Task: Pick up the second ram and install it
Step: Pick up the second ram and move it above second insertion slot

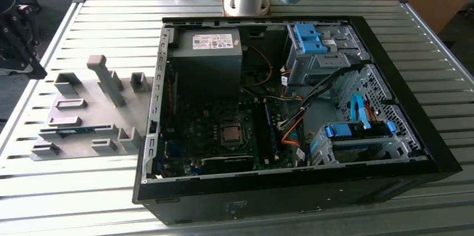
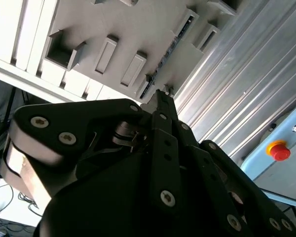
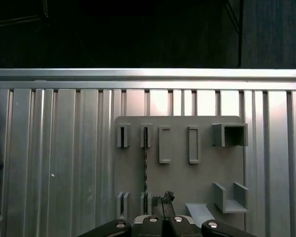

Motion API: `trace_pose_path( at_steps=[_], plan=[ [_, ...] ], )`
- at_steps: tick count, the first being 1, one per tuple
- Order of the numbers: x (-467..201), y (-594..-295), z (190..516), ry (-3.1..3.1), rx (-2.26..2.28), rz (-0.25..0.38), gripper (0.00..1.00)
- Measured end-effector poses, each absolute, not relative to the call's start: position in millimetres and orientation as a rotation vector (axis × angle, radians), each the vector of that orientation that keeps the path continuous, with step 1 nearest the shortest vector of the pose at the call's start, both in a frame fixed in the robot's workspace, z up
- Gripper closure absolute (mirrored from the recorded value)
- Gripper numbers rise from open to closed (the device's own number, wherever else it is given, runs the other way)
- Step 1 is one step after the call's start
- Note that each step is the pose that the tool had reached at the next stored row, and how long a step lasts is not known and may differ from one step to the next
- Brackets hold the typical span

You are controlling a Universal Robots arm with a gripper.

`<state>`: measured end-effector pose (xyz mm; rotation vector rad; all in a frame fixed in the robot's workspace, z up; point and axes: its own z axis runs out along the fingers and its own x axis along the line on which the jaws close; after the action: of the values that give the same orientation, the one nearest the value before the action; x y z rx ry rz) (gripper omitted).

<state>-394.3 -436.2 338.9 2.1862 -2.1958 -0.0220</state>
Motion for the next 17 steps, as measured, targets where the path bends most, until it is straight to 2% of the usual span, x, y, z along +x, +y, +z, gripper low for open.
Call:
trace_pose_path(
  at_steps=[11, 12, 17],
  plan=[
    [-396, -440, 337, -2.201, 2.191, -0.021, 0.89],
    [-396, -442, 337, -2.203, 2.193, -0.023, 0.83],
    [-398, -449, 334, -2.224, 2.215, -0.065, 0.82]
  ],
)
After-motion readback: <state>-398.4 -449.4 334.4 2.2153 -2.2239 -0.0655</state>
